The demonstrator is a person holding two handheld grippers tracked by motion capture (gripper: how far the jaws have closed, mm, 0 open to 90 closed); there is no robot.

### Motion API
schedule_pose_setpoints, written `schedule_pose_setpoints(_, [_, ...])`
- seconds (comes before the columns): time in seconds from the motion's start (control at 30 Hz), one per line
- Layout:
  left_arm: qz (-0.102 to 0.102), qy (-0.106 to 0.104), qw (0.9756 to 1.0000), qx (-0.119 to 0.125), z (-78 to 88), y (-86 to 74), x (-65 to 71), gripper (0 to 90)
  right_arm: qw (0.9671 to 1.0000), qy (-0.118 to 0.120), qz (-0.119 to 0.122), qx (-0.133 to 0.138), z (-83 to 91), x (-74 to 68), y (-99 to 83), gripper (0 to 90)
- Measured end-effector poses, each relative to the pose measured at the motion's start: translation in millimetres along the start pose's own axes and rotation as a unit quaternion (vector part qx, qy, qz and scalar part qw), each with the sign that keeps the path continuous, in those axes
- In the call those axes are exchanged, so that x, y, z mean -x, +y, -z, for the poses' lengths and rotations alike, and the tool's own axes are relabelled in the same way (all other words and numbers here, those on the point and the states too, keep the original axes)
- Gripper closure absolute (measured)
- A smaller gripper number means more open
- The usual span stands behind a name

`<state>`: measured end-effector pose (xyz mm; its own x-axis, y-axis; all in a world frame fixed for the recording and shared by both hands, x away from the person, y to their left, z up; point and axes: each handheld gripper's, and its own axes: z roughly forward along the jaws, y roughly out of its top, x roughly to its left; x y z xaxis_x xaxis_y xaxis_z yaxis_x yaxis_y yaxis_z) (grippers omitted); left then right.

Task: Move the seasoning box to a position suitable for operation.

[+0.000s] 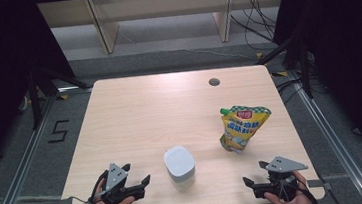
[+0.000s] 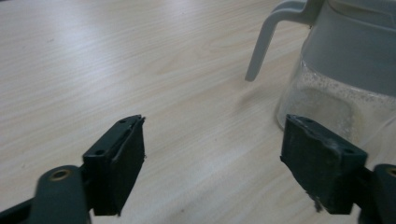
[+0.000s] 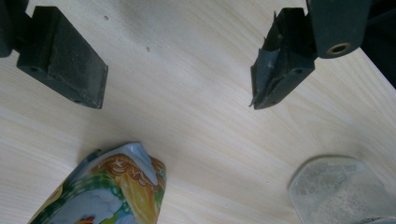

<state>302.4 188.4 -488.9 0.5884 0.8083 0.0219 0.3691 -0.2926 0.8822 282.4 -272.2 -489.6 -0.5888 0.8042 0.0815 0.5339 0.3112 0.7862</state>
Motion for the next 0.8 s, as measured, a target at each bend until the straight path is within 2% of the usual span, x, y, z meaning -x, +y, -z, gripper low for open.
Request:
schedule_pose_setpoints(0.07, [0.005, 0.000, 1.0000, 0.008, -2.2, 2.0, -1.7, 29.4, 1.0000, -0.001, -0.003, 0.000, -0.1, -1.0, 0.0, 19.8])
schedule_pose_setpoints(0.1, [-0.004, -0.004, 0.9999, 0.015, -3.6, 3.7, -4.1, 29.4, 1.0000, 0.001, 0.000, -0.001, -0.4, -0.5, 0.1, 19.8])
schedule_pose_setpoints(0.17, [0.000, -0.008, 0.9997, 0.023, -6.4, 6.2, -5.0, 35.1, 1.0000, 0.001, 0.007, -0.001, -1.2, -0.4, 0.5, 20.0])
schedule_pose_setpoints(0.27, [-0.029, -0.014, 0.9991, 0.029, -15.2, 11.3, -2.6, 43.7, 1.0000, 0.002, 0.007, 0.001, -1.3, -0.3, 0.7, 20.0])
schedule_pose_setpoints(0.3, [-0.029, -0.014, 0.9991, 0.029, -15.2, 11.3, -2.6, 46.0, 1.0000, 0.002, 0.007, 0.001, -1.3, -0.3, 0.7, 20.0])
schedule_pose_setpoints(0.33, [-0.039, -0.017, 0.9986, 0.030, -18.3, 13.1, -1.2, 46.0, 1.0000, 0.003, 0.006, 0.000, -1.5, -0.1, 0.6, 20.0])
schedule_pose_setpoints(0.37, [-0.046, -0.023, 0.9982, 0.032, -22.0, 14.8, 0.9, 49.6, 1.0000, -0.001, 0.003, -0.001, -1.2, 0.2, 0.5, 20.0])
schedule_pose_setpoints(0.4, [-0.056, -0.031, 0.9974, 0.032, -30.2, 17.5, 4.8, 51.1, 1.0000, -0.002, 0.006, 0.001, -1.3, 0.9, 0.5, 20.0])
schedule_pose_setpoints(0.43, [-0.056, -0.031, 0.9974, 0.032, -30.2, 17.5, 4.8, 52.2, 1.0000, -0.002, 0.006, 0.001, -1.3, 0.9, 0.5, 20.0])
schedule_pose_setpoints(0.47, [-0.067, -0.033, 0.9967, 0.031, -34.6, 18.8, 5.4, 52.2, 1.0000, -0.003, 0.005, -0.003, -1.4, 0.8, 0.4, 20.1])
schedule_pose_setpoints(0.53, [-0.070, -0.043, 0.9961, 0.032, -42.2, 20.6, 5.6, 55.7, 1.0000, -0.003, 0.005, -0.004, -1.4, 0.8, 0.2, 20.1])
schedule_pose_setpoints(0.6, [-0.080, -0.047, 0.9952, 0.029, -47.7, 22.6, 4.1, 58.0, 1.0000, -0.002, -0.008, -0.005, -0.9, -1.5, -0.1, 20.1])
schedule_pose_setpoints(0.63, [-0.088, -0.061, 0.9937, 0.034, -52.4, 24.0, 3.7, 59.3, 0.9999, -0.008, 0.011, -0.002, -0.8, 1.2, 0.2, 20.1])
schedule_pose_setpoints(0.73, [-0.090, -0.061, 0.9937, 0.029, -55.1, 25.4, 4.3, 61.2, 1.0000, 0.000, 0.005, -0.002, -1.3, 0.9, 0.1, 20.3])
schedule_pose_setpoints(0.8, [-0.091, -0.071, 0.9927, 0.036, -56.6, 26.9, 4.3, 61.9, 0.9998, -0.013, 0.014, -0.002, 0.7, 2.5, 0.2, 20.3])
